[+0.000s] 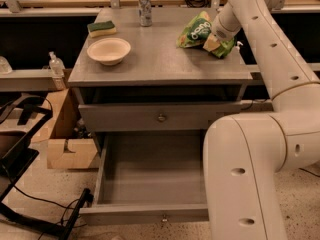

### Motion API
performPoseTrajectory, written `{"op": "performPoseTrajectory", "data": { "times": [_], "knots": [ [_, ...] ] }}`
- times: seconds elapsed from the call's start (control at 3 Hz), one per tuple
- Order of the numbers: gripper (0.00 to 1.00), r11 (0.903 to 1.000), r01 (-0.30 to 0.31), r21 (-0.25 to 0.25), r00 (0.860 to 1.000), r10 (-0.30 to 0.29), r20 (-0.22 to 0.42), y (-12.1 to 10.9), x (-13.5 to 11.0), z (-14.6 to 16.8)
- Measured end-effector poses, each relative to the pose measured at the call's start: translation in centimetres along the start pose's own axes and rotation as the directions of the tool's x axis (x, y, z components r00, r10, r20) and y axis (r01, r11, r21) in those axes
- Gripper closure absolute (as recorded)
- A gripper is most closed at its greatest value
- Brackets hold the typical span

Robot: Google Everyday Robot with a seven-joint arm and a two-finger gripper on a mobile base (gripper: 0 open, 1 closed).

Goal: Place green rice chip bag into middle drawer

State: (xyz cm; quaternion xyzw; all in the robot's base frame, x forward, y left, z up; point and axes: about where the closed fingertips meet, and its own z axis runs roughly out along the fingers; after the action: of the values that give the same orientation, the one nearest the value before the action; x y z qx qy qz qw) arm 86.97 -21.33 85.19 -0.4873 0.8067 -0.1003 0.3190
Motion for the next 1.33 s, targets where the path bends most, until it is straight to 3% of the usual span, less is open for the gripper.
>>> {"op": "performPoseTrajectory", "data": {
  "times": [0.33,1.0,1.33],
  "knots": [
    [0.95,1.0,0.002,-0.003,1.0,-0.002,-0.002,0.2,0.0,0.3],
    [1.0,1.0,0.002,-0.004,1.0,-0.002,-0.002,0.1,0.0,0.3],
    [1.0,0.9995,0.029,0.009,1.0,-0.029,0.005,-0.3,-1.3,-1.6]
  ]
}}
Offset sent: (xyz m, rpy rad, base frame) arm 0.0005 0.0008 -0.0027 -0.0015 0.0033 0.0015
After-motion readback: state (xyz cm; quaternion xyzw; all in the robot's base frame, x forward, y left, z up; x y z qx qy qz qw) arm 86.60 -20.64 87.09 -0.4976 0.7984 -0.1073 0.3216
